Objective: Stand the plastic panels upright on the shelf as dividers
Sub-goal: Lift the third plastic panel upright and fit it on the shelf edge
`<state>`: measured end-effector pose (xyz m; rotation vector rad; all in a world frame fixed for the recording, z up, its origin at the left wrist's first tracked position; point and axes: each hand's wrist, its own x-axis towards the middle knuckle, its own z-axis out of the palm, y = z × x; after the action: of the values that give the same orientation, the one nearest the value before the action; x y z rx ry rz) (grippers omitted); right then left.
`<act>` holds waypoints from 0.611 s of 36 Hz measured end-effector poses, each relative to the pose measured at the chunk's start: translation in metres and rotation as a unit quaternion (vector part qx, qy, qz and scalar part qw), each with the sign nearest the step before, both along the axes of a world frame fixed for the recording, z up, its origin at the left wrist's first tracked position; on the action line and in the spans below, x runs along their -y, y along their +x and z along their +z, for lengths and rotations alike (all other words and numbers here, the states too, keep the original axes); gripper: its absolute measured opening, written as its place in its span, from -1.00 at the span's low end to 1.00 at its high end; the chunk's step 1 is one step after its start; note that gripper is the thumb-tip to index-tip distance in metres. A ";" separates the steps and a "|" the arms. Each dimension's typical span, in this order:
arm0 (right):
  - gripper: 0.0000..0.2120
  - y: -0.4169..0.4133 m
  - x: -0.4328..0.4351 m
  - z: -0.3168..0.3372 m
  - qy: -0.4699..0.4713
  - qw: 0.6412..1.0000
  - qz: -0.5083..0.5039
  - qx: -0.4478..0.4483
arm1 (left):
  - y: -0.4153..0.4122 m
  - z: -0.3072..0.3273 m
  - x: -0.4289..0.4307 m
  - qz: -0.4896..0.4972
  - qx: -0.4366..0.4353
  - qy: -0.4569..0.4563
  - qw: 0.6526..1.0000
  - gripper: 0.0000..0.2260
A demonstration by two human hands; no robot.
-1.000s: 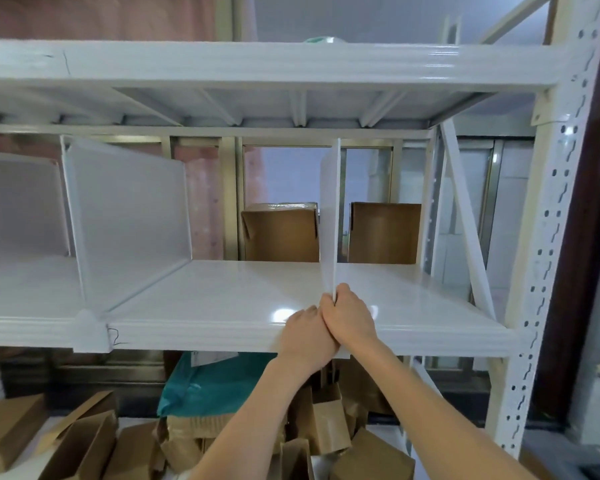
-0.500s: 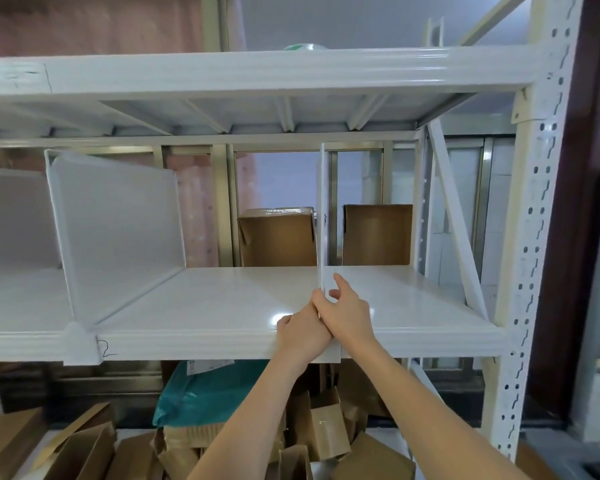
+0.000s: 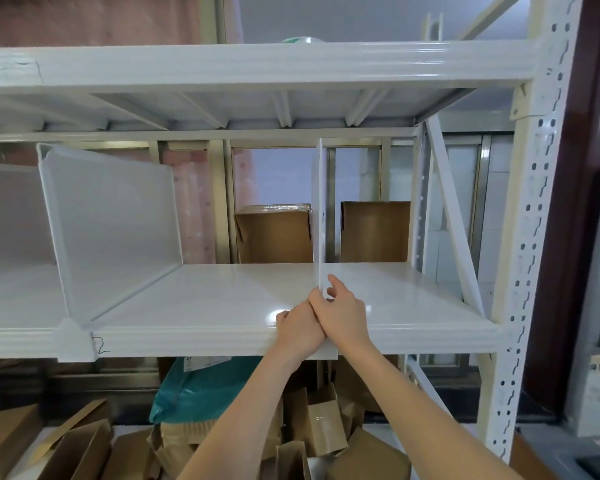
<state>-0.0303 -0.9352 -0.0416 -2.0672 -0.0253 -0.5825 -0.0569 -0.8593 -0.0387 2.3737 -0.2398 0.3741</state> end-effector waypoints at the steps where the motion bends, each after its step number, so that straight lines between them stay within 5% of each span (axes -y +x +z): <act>1: -0.48 0.001 0.000 0.000 -0.001 1.000 0.000 -0.002 | -0.001 0.001 0.000 0.000 0.000 0.008 1.000 -0.72; 12: -0.50 0.003 0.003 0.004 0.017 1.000 0.001 -0.014 | 0.008 0.007 0.000 -0.009 -0.033 -0.039 0.999 -0.79; 22: -0.55 0.009 0.004 -0.006 -0.064 0.998 0.012 -0.015 | 0.002 0.000 -0.005 -0.026 0.001 0.034 0.999 -0.74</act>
<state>-0.0212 -0.9388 -0.0474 -2.1956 -0.0707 -0.5478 -0.0553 -0.8541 -0.0384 2.4284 -0.3198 0.3479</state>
